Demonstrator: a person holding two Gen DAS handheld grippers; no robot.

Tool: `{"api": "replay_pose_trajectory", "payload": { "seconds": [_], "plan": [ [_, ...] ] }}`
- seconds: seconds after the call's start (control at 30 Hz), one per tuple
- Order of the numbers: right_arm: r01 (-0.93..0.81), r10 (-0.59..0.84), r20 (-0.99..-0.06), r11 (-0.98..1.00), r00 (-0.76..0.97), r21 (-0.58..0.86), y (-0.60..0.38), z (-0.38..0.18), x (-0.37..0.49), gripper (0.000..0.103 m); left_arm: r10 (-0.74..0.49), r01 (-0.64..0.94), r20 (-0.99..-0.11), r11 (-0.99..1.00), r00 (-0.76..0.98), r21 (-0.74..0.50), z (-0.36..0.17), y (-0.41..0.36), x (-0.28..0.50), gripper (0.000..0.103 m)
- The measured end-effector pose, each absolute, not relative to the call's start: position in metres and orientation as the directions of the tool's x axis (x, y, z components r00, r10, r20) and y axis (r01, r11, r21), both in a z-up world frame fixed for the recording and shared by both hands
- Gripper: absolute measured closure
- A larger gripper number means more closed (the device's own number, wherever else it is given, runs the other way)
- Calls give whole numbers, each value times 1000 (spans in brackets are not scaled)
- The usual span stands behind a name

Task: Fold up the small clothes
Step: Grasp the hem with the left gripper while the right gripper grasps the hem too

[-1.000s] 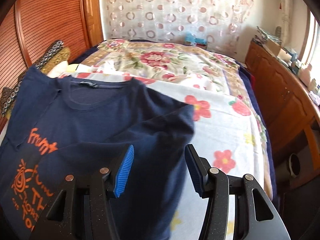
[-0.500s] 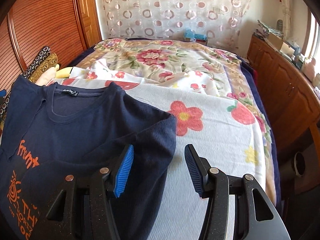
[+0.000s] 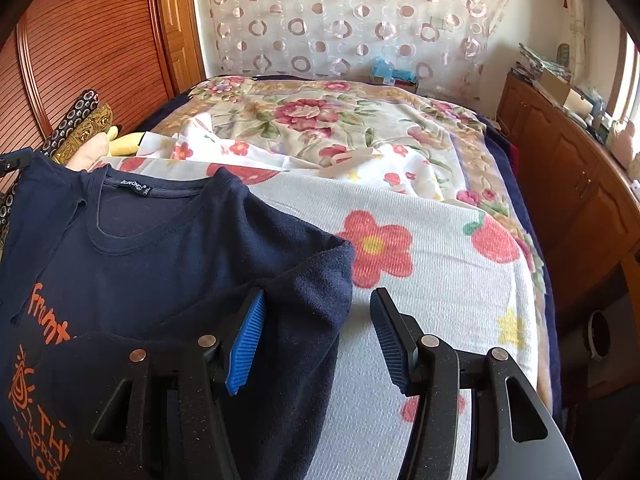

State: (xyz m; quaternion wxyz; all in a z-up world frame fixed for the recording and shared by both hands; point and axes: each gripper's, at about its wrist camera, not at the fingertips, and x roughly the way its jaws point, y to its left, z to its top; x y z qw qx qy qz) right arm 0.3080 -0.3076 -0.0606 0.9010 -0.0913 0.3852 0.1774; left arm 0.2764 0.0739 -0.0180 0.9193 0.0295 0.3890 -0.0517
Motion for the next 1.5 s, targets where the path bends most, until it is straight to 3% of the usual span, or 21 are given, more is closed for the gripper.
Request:
{"api": "replay_pose_trajectory", "payload": {
  "seconds": [0.2,0.27,0.33,0.4,0.47,0.53,0.97,1.5],
  "plan": [
    [-392,252,-726,920,639,-26,-308,-60,309,47,-37,123,-752,991,658,59,-29,70,282,65],
    [-392,252,-726,920,639,-27,-308,-60,309,47,-57,153,-752,986,657,59,-31,66,279,86],
    [-395,255,-726,918,638,-24,-308,-60,309,47,-75,166,-744,985,664,49,-30,64,276,96],
    [-422,281,-727,906,626,-13,-306,-60,311,60,-103,187,-733,982,672,33,-25,61,271,98],
    [-475,318,-724,880,612,-15,-301,-59,310,89,-132,208,-711,978,691,21,-16,56,260,98],
    [-500,336,-724,866,602,-14,-298,-59,310,94,-168,227,-680,974,714,-1,-5,51,246,98],
    [-477,383,-548,878,744,-33,-310,-3,209,97,-256,278,-581,959,772,-53,26,40,140,98],
    [-434,393,-482,900,783,29,-377,-35,44,97,-228,202,-500,974,835,-107,13,86,0,99]
  ]
}}
